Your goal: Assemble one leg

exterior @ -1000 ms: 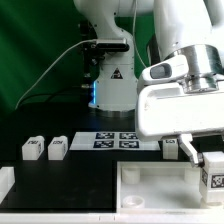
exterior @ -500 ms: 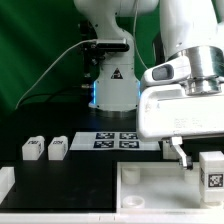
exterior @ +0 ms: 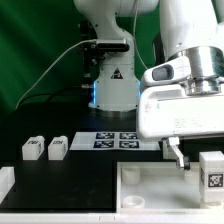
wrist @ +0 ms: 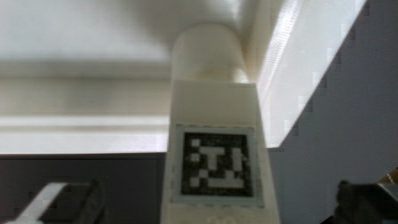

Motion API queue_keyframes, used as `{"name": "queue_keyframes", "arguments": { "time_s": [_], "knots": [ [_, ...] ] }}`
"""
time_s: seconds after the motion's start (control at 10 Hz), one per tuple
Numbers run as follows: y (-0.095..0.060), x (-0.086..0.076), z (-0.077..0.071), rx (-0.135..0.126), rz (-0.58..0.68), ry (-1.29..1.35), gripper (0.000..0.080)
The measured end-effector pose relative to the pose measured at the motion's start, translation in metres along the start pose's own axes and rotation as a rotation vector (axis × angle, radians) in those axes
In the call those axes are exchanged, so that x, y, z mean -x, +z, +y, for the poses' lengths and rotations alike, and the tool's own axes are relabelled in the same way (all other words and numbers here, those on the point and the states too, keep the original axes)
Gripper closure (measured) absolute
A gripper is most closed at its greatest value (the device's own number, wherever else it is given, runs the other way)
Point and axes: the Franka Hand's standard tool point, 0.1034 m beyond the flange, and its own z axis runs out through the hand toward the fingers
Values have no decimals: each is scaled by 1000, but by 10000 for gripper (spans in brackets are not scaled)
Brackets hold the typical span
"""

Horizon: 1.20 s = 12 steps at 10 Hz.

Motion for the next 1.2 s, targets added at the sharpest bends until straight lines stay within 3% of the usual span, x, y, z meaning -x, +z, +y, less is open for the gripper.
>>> {"name": "queue_keyframes", "arguments": {
  "time_s": [0.3,0.5,0.7,0.9,1.0,1.2],
  "knots": [
    [-1,2,-2,-14,-59,5,150],
    [-13,-12,2,-28,-120,24,150],
    [-12,-19,-1,-79,-358,70,150],
    [-8,-20,2,-95,-526,77,150],
    [-5,-21,8,-101,-617,69,150],
    [4,-27,13,-89,-592,68,150]
  ]
}}
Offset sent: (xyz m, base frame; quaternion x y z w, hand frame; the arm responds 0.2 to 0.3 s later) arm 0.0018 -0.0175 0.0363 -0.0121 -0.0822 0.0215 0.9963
